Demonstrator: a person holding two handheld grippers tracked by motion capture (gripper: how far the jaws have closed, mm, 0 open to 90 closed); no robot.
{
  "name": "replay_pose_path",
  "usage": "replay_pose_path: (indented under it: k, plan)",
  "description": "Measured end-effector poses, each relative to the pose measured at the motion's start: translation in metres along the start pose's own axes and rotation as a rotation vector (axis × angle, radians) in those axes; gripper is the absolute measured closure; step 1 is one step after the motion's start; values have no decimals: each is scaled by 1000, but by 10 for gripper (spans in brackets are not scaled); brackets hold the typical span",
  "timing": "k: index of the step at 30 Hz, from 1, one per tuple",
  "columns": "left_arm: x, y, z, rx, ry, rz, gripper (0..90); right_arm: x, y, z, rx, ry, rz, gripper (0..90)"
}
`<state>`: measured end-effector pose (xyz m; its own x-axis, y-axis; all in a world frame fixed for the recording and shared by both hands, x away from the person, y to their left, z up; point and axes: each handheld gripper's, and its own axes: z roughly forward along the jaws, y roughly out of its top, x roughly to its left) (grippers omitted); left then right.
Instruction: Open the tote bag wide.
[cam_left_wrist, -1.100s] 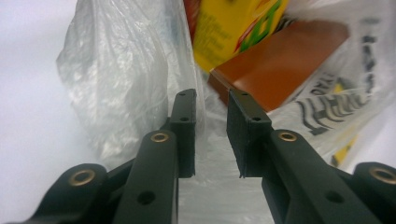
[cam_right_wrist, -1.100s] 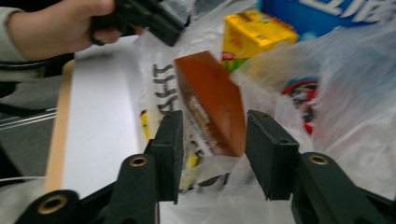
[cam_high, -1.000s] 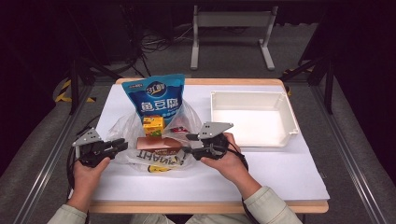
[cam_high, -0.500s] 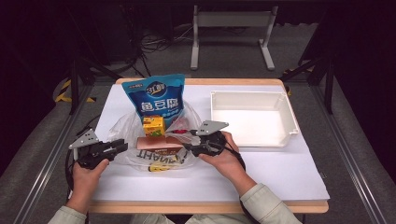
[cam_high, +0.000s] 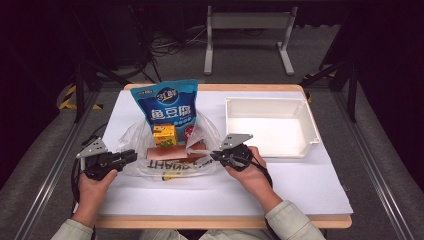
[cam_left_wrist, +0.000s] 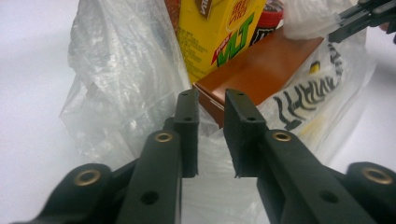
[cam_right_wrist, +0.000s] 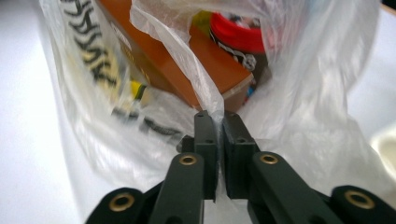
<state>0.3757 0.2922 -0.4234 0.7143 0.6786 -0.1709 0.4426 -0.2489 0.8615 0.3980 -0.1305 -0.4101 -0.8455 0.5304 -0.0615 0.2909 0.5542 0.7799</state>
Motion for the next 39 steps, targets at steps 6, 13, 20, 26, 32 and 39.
replay_pose_path:
  k: [6, 13, 20, 26, 32, 39]
  plan:
    - [1, -1, 3, 36, 13, 0, 831, -4, -15, 1, 58, 10, 43, 884]
    - [6, -4, 7, 81, 38, -37, 897, -6, -28, 13, 149, 37, 87, 885]
    - [10, -7, 13, 122, 43, -58, 895, -7, -26, 19, 128, 52, 115, 856]
    - [6, -5, 10, 83, 30, -22, 826, -6, -19, 6, 65, 45, 90, 681]
    - [1, -3, 6, 51, 23, 4, 781, -4, -6, -12, -40, 34, 74, 476]
    - [-1, -3, 5, 44, 26, 10, 759, 2, 9, -21, -125, 54, 63, 370]
